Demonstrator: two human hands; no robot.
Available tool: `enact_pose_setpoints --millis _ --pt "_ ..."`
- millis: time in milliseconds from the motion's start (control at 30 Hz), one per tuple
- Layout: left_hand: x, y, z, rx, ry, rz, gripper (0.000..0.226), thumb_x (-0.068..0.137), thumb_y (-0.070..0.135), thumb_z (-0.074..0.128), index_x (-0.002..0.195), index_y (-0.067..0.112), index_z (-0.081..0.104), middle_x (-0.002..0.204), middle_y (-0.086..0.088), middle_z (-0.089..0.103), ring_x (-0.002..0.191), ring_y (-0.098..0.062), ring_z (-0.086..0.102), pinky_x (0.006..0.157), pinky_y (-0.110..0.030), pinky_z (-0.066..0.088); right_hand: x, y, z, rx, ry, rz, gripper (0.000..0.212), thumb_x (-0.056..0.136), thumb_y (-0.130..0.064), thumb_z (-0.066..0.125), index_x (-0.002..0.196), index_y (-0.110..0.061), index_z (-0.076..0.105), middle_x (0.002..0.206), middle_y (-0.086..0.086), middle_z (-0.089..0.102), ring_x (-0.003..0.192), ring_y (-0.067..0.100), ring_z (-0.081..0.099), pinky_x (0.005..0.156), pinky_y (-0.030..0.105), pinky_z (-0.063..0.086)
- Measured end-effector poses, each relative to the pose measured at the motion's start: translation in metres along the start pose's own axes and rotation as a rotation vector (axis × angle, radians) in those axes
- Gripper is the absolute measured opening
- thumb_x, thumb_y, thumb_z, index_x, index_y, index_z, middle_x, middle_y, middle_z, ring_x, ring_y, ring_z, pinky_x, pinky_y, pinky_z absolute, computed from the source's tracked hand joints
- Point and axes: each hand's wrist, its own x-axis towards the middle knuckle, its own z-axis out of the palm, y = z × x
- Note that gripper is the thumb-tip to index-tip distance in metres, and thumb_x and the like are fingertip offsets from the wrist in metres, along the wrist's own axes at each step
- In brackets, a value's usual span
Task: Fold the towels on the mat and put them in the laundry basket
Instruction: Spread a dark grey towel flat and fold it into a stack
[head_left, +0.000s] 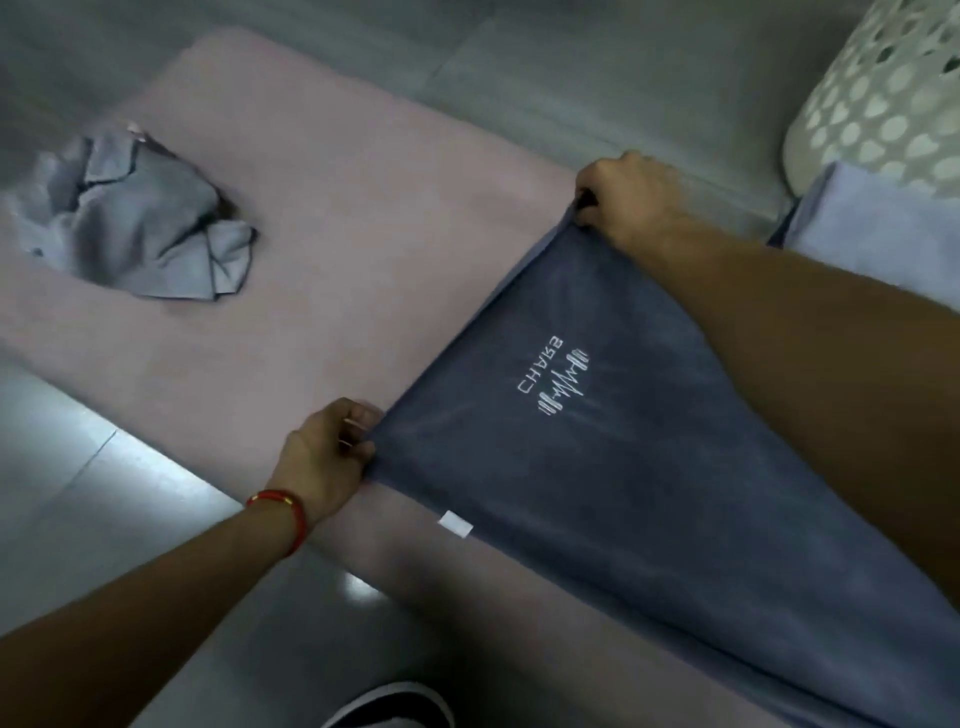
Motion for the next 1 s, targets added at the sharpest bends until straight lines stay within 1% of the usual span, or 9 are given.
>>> enact_pose_setpoints --millis 133,233,333,400,467,567,667,800,1000 --pt "0.024 -0.02 -0.04 -0.033 0.172 -0.114 0.019 0.086 -0.007 0.064 0.093 0.01 0.068 0.086 -0.005 0.069 0.071 -0.017 0.06 0.058 -0.001 0.041 0.035 -0.054 0.033 0.337 -0.022 0.168 0.03 0.086 -0.019 0.074 0.114 -0.01 0.071 0.118 0.021 0.065 0.109 0.039 0.063 0.088 0.038 0.051" --pt "0.029 -0.04 -0.059 -0.002 0.275 -0.163 0.013 0.085 0.0 0.068 0.093 0.01 0.069 0.087 0.0 0.068 0.079 -0.02 0.06 0.068 -0.01 0.041 0.051 -0.088 0.059 0.611 -0.011 0.193 0.026 0.086 -0.015 0.068 0.112 -0.014 0.072 0.122 0.014 0.067 0.112 0.033 0.063 0.096 0.033 0.051" --pt "0.033 -0.057 -0.067 0.014 0.282 -0.212 0.013 0.086 0.0 0.066 0.093 0.011 0.069 0.088 -0.001 0.069 0.083 -0.023 0.065 0.082 -0.024 0.045 0.044 -0.112 0.074 0.714 -0.15 -0.004 0.065 0.091 -0.015 0.068 0.152 -0.02 0.043 0.16 0.014 0.034 0.144 0.026 0.039 0.118 0.029 0.031" --pt "0.036 -0.063 -0.066 0.05 0.267 -0.209 0.016 0.085 -0.002 0.065 0.094 0.011 0.068 0.087 -0.002 0.068 0.082 -0.023 0.064 0.079 -0.022 0.043 0.028 -0.12 0.085 0.644 -0.239 -0.148 0.083 0.096 -0.017 0.063 0.162 -0.029 0.014 0.17 0.009 0.0 0.154 0.024 0.017 0.124 0.035 0.02" --pt "0.035 -0.061 -0.061 0.153 0.296 -0.122 0.019 0.083 -0.003 0.063 0.097 0.008 0.065 0.092 -0.009 0.066 0.083 -0.03 0.061 0.08 -0.033 0.048 0.005 -0.125 0.095 0.455 -0.203 -0.261 0.077 0.101 -0.026 0.055 0.162 -0.031 0.008 0.17 0.005 -0.002 0.156 0.026 0.009 0.124 0.054 0.017" --pt "0.025 -0.052 -0.047 0.567 0.312 0.305 0.033 0.082 0.017 0.057 0.114 0.01 0.062 0.119 -0.02 0.055 0.102 -0.043 0.054 0.079 -0.049 0.048 -0.044 -0.131 0.105 0.23 -0.179 -0.317 0.066 0.105 -0.04 0.041 0.162 -0.033 0.008 0.17 0.0 -0.003 0.156 0.026 0.001 0.118 0.07 0.011" --pt "0.02 -0.028 -0.01 0.72 0.03 0.637 0.053 0.098 0.04 0.038 0.147 0.022 0.046 0.155 -0.015 0.036 0.14 -0.043 0.035 0.108 -0.058 0.037 -0.096 -0.127 0.116 0.181 -0.172 -0.282 0.062 0.106 -0.046 0.032 0.162 -0.032 0.01 0.17 0.0 -0.001 0.156 0.028 -0.001 0.115 0.074 0.01" --pt "0.036 -0.026 0.036 0.891 -0.165 0.595 0.064 0.098 0.063 0.005 0.158 0.042 -0.004 0.168 -0.007 -0.003 0.153 -0.042 -0.002 0.116 -0.071 0.009 -0.154 -0.099 0.12 0.086 -0.235 -0.202 0.066 0.1 -0.055 0.011 0.162 -0.032 0.011 0.171 0.002 -0.002 0.156 0.03 -0.003 0.114 0.075 0.009" --pt "0.039 -0.031 0.044 0.961 -0.176 0.536 0.076 0.088 0.07 0.011 0.157 0.044 -0.006 0.168 -0.008 -0.008 0.151 -0.046 -0.006 0.108 -0.081 0.003 -0.277 -0.039 0.117 0.089 -0.317 0.058 0.069 0.099 -0.062 0.007 0.162 -0.033 0.002 0.17 0.006 -0.012 0.155 0.033 -0.012 0.114 0.075 0.005"
